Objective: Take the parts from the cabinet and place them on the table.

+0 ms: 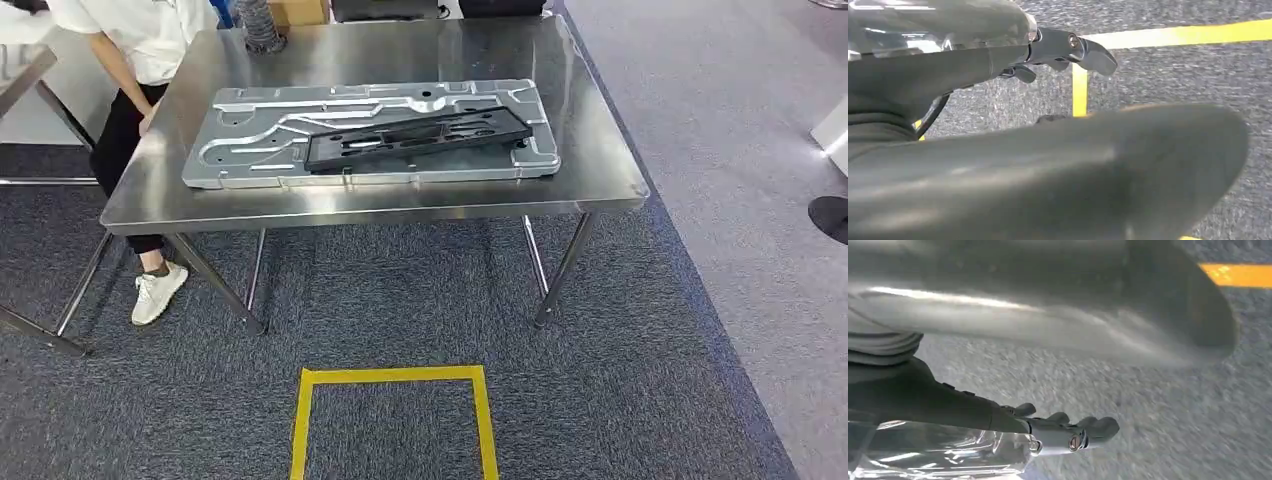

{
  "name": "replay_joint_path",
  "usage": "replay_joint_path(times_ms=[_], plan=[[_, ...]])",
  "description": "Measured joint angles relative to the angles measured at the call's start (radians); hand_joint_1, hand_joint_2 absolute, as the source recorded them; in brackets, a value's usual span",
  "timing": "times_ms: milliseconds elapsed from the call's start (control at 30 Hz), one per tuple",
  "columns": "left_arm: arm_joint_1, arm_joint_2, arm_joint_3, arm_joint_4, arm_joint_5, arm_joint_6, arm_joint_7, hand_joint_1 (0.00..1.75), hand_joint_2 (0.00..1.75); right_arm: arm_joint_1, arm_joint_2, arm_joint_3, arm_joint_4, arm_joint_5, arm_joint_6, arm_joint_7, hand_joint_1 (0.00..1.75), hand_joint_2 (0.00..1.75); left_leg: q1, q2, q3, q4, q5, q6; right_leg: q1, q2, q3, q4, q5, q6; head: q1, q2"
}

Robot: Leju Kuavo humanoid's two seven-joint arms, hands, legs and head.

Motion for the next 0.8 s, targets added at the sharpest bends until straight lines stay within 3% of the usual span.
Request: replay_joint_path(times_ms=[33, 67, 100, 200, 233, 267, 300, 367, 400, 433, 467, 500, 533, 567, 600, 633, 700, 733, 767, 800], plan=[[-0.001, 0.001, 0.000, 0.000, 0.000, 0.000, -0.003, 0.00, 0.00, -0.001, 0.004, -0.005, 0.002, -0.006, 0.007, 0.009, 0.00, 0.00, -0.001, -0.001, 0.065, -0.090, 0.026, 0.007, 0.001, 0.001, -0.011, 0.005, 0.007, 0.002, 0.000, 0.000], [-0.004, 0.004, 0.000, 0.000, 0.002, -0.001, -0.006, 0.00, 0.00, -0.004, 0.009, -0.009, 0.004, -0.014, 0.019, 0.018, 0.00, 0.00, -0.004, -0.001, 0.128, -0.184, 0.009, 0.016, 0.001, 0.001, -0.017, 0.009, 0.014, 0.005, 0.000, 0.000], [-0.006, 0.005, 0.000, 0.000, 0.003, -0.003, -0.009, 0.00, 0.00, -0.005, 0.014, -0.016, 0.006, -0.021, 0.027, 0.029, 0.00, 0.00, -0.010, -0.002, 0.161, -0.246, -0.009, 0.020, 0.005, 0.002, -0.021, 0.012, 0.020, 0.012, 0.000, 0.000], [-0.005, 0.006, 0.000, 0.000, 0.003, -0.005, -0.011, 0.00, 0.00, -0.012, 0.020, -0.034, 0.009, -0.035, 0.049, 0.047, 0.00, 0.00, -0.015, -0.001, 0.143, -0.248, -0.001, 0.038, 0.001, 0.000, -0.025, 0.005, 0.047, 0.031, 0.000, 0.000], [-0.003, 0.005, 0.000, 0.000, 0.003, -0.006, -0.012, 0.00, 0.00, -0.010, 0.020, -0.039, 0.011, -0.035, 0.054, 0.048, 0.00, 0.00, -0.007, 0.002, 0.133, -0.258, 0.017, 0.047, 0.004, 0.002, -0.030, 0.007, 0.053, 0.037, 0.000, 0.000], [-0.004, 0.006, 0.000, 0.000, 0.003, -0.006, -0.012, 0.00, 0.00, -0.013, 0.022, -0.043, 0.013, -0.035, 0.060, 0.048, 0.00, 0.00, -0.006, 0.005, 0.121, -0.258, 0.030, 0.052, -0.002, 0.004, -0.043, 0.025, 0.015, 0.042, 0.000, 0.000], [-0.005, 0.007, 0.000, 0.000, 0.003, -0.006, -0.014, 0.00, 0.00, -0.013, 0.025, -0.047, 0.015, -0.036, 0.070, 0.050, 0.00, 0.00, -0.006, 0.005, 0.106, -0.258, 0.041, 0.062, -0.003, 0.004, -0.057, 0.072, -0.054, 0.046, 0.000, 0.000], [-0.002, 0.008, 0.000, 0.000, 0.003, -0.006, -0.016, 0.00, 0.00, -0.014, 0.028, -0.049, 0.016, -0.040, 0.073, 0.050, 0.00, 0.00, -0.009, 0.006, 0.078, -0.257, 0.063, 0.063, -0.009, 0.004, -0.092, 0.221, -0.167, 0.056, 0.000, 0.000], [-0.001, 0.010, 0.000, 0.000, 0.002, -0.005, -0.016, 0.00, 0.00, -0.015, 0.030, -0.052, 0.017, -0.044, 0.073, 0.049, 0.00, 0.00, -0.010, 0.007, 0.063, -0.254, 0.075, 0.062, -0.010, 0.004, -0.102, 0.289, -0.187, 0.060, 0.000, 0.000], [-0.001, 0.010, 0.000, 0.000, 0.002, -0.005, -0.016, 0.00, 0.00, -0.016, 0.033, -0.056, 0.017, -0.049, 0.073, 0.047, 0.00, 0.00, -0.010, 0.007, 0.047, -0.251, 0.084, 0.060, -0.011, 0.004, -0.097, 0.319, -0.173, 0.062, 0.000, 0.000], [-0.001, 0.011, 0.000, 0.000, 0.000, -0.004, -0.017, 0.00, 0.00, -0.016, 0.034, -0.059, 0.017, -0.052, 0.074, 0.045, 0.00, 0.00, -0.010, 0.007, 0.031, -0.247, 0.093, 0.058, -0.012, 0.004, -0.071, 0.306, -0.137, 0.063, 0.000, 0.000], [-0.001, 0.012, 0.000, 0.000, 0.000, -0.004, -0.018, 0.00, 0.00, -0.017, 0.035, -0.062, 0.018, -0.053, 0.076, 0.044, 0.00, 0.00, -0.009, 0.007, 0.017, -0.240, 0.102, 0.055, -0.014, 0.004, -0.029, 0.258, -0.100, 0.063, 0.000, 0.000], [-0.001, 0.013, 0.000, 0.000, -0.001, -0.004, -0.018, 0.00, 0.00, -0.019, 0.037, -0.064, 0.018, -0.056, 0.077, 0.044, 0.00, 0.00, -0.009, 0.006, 0.001, -0.232, 0.109, 0.051, -0.016, 0.004, 0.039, 0.166, -0.072, 0.061, 0.000, 0.000], [-0.001, 0.015, 0.000, 0.000, -0.003, -0.004, -0.019, 0.00, 0.00, -0.022, 0.039, -0.066, 0.018, -0.057, 0.079, 0.042, 0.00, 0.00, -0.009, 0.006, -0.009, -0.224, 0.115, 0.046, -0.018, 0.004, 0.113, 0.064, -0.076, 0.058, 0.000, 0.000], [-0.001, 0.016, 0.000, 0.000, -0.004, -0.004, -0.019, 0.00, 0.00, -0.027, 0.041, -0.068, 0.018, -0.059, 0.080, 0.041, 0.00, 0.00, -0.014, 0.005, -0.020, -0.215, 0.118, 0.041, -0.010, 0.005, 0.160, -0.017, -0.105, 0.053, 0.000, 0.000], [-0.001, 0.017, 0.000, 0.000, -0.004, -0.004, -0.019, 0.00, 0.00, -0.030, 0.042, -0.072, 0.018, -0.061, 0.082, 0.040, 0.00, 0.00, -0.014, 0.006, -0.022, -0.213, 0.126, 0.034, -0.008, 0.006, 0.164, -0.030, -0.113, 0.037, 0.000, 0.000], [-0.003, 0.021, 0.000, 0.000, -0.005, -0.005, -0.021, 0.00, 0.00, -0.030, 0.047, -0.076, 0.018, -0.064, 0.084, 0.038, 0.00, 0.00, -0.009, 0.007, -0.025, -0.218, 0.144, 0.022, -0.001, 0.005, 0.150, -0.026, -0.103, 0.023, 0.000, 0.000], [0.000, 0.023, 0.000, 0.000, -0.005, -0.006, -0.021, 0.00, 0.00, -0.028, 0.051, -0.078, 0.019, -0.065, 0.084, 0.038, 0.00, 0.00, -0.011, 0.006, -0.028, -0.218, 0.152, 0.014, -0.007, 0.003, 0.143, -0.033, -0.090, 0.011, 0.000, 0.000], [0.001, 0.027, 0.000, 0.000, -0.006, -0.006, -0.022, 0.00, 0.00, -0.031, 0.053, -0.080, 0.021, -0.066, 0.084, 0.038, 0.00, 0.00, -0.004, 0.001, -0.038, -0.201, 0.120, 0.010, -0.008, -0.004, 0.134, -0.034, -0.077, 0.001, 0.000, 0.000], [0.002, 0.027, 0.000, 0.000, -0.006, -0.006, -0.022, 0.00, 0.00, -0.031, 0.054, -0.080, 0.021, -0.066, 0.084, 0.037, 0.00, 0.00, -0.005, 0.000, -0.053, -0.161, 0.061, 0.007, -0.008, -0.003, 0.119, -0.034, -0.068, -0.007, 0.000, 0.000]])
